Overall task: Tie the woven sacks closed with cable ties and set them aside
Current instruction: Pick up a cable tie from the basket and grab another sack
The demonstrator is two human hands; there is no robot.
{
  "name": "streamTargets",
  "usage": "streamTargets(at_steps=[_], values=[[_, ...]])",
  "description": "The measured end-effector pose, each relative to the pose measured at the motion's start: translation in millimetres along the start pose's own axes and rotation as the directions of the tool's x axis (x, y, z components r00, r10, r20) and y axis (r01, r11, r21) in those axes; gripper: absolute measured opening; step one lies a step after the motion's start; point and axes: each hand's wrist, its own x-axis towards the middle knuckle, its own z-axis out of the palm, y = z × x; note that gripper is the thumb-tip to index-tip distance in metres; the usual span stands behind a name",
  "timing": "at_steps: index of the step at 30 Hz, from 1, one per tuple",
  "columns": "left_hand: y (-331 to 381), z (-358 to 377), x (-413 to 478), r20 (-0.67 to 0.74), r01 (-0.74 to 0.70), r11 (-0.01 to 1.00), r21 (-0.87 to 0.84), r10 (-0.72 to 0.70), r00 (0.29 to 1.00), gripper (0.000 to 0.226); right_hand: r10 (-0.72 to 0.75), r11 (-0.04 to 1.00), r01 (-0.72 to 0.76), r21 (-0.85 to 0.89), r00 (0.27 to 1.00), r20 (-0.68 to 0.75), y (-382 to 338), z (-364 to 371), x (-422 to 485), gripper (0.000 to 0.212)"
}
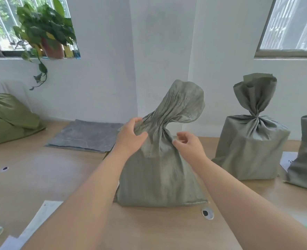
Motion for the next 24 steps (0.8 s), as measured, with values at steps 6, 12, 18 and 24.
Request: streamTargets(at_steps=[6, 12, 18, 24], values=[[-16.5, 8.0, 62.0, 0.147, 0.012, 0.986, 0.164, -0.036, 0.989, 0.072, 0.019, 0.998, -0.019, -0.062, 1.0, 0.004, 0.6, 29.0, 45.1, 0.047], [-15.5, 25.2, 77.0, 0.134, -0.026, 0.967, 0.252, -0.008, 0.991, 0.062, 0.002, 1.0, -0.002, -0.03, 1.0, -0.015, 1.1, 47.3, 58.2, 0.023], [-2.9, 25.0, 61.5, 0.156, -0.054, 0.953, 0.298, 0.007, 0.988, 0.036, -0.024, 0.999, 0.026, 0.046, 0.999, -0.037, 4.8, 47.0, 43.5, 0.024], [17.8, 20.0, 22.5, 0.126, -0.122, 0.972, 0.202, 0.097, 0.987, 0.014, -0.061, 0.991, 0.072, 0.116, 0.994, -0.09, 2.7, 28.3, 4.6, 0.01]])
